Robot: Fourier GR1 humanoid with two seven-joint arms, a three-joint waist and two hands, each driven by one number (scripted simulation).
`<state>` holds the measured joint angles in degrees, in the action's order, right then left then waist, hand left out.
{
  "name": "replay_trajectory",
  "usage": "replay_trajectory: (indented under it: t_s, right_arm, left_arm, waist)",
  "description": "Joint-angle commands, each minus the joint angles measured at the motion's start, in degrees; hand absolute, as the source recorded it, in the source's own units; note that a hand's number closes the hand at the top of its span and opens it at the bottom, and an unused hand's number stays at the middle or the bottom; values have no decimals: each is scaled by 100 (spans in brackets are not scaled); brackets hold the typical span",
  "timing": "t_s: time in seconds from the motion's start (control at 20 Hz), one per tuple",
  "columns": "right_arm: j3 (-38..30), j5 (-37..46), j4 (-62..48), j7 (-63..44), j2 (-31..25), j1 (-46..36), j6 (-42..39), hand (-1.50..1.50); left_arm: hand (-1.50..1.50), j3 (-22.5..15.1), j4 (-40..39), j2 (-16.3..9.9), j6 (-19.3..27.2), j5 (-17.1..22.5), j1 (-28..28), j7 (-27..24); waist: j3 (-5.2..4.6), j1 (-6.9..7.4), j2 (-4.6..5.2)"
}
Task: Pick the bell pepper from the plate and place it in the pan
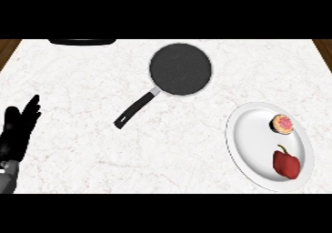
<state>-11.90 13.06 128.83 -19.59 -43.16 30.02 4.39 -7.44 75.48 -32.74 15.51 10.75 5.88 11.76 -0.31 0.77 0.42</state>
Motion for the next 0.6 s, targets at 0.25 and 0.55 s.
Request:
replay_trajectory:
  t_s: [0.25, 0.55]
  right_arm:
    - [1446, 722, 269, -2850, -610, -1352, -1126, -150]
    - [2190, 1349, -336, -3140, 184, -2204, -1528, -150]
  left_arm:
    - [0, -92, -60, 162, -98, -168, 458, 377]
    - [0, 416, -415, 213, -351, -175, 154, -123]
  waist:
    - [21, 101, 4]
    - [28, -47, -34]
